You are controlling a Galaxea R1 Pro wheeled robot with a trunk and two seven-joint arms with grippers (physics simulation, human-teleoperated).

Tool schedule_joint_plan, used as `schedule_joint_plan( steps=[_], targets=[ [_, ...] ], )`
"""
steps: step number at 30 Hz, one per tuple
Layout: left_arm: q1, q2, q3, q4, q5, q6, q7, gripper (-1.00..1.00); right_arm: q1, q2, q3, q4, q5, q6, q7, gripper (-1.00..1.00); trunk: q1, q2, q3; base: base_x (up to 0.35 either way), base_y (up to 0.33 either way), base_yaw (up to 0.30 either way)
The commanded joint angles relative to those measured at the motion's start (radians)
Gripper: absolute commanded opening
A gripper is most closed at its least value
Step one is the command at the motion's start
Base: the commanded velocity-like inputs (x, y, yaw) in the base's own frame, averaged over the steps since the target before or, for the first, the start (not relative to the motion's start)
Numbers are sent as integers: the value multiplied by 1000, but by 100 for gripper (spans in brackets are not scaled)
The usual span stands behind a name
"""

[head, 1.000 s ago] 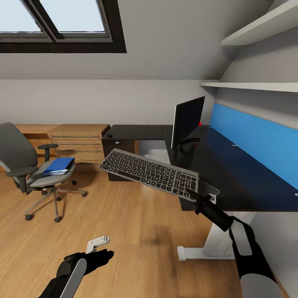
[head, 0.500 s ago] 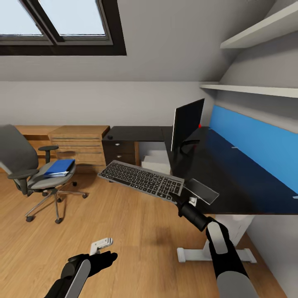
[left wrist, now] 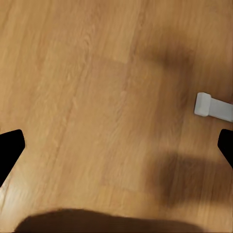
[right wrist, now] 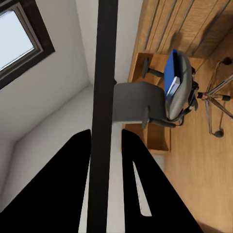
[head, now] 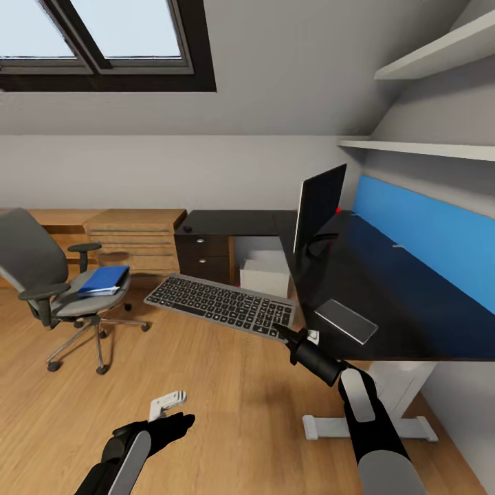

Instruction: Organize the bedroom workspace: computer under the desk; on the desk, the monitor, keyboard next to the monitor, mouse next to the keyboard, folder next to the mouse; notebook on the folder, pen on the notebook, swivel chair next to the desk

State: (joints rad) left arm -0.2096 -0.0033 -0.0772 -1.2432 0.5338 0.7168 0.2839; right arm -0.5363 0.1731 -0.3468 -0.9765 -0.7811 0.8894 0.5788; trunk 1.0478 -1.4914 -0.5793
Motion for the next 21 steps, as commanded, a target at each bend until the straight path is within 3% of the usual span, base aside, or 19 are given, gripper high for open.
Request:
schedule_joint_plan(
  steps=[1,3,5,9,15,21],
  targets=[
    [-1,0,-1,-1,11,0,9,100,-1,1,-5,-1,1,7,5,-100,0,-1,-1,112,271,0],
    [-1,1,-1,-1,11,-3,9,100,-1,1,-9,0,-14,8,7,-100,0,-1,-1,113,273,0],
    [-1,2,-1,-1,11,-3,9,100,-1,1,-10,3,-72,8,6,-100,0,-1,-1,114,277,0],
    [-1,2,-1,-1,11,-4,9,100,-1,1,-9,4,-109,5,7,-100,0,-1,-1,96,248,0],
    [-1,2,-1,-1,10,-4,9,100,-1,1,-8,4,-112,5,5,-100,0,-1,-1,38,74,0],
    [-1,2,-2,-1,8,-6,8,100,-1,-6,-8,5,-113,1,4,-100,0,-1,-1,277,183,0]
  ],
)
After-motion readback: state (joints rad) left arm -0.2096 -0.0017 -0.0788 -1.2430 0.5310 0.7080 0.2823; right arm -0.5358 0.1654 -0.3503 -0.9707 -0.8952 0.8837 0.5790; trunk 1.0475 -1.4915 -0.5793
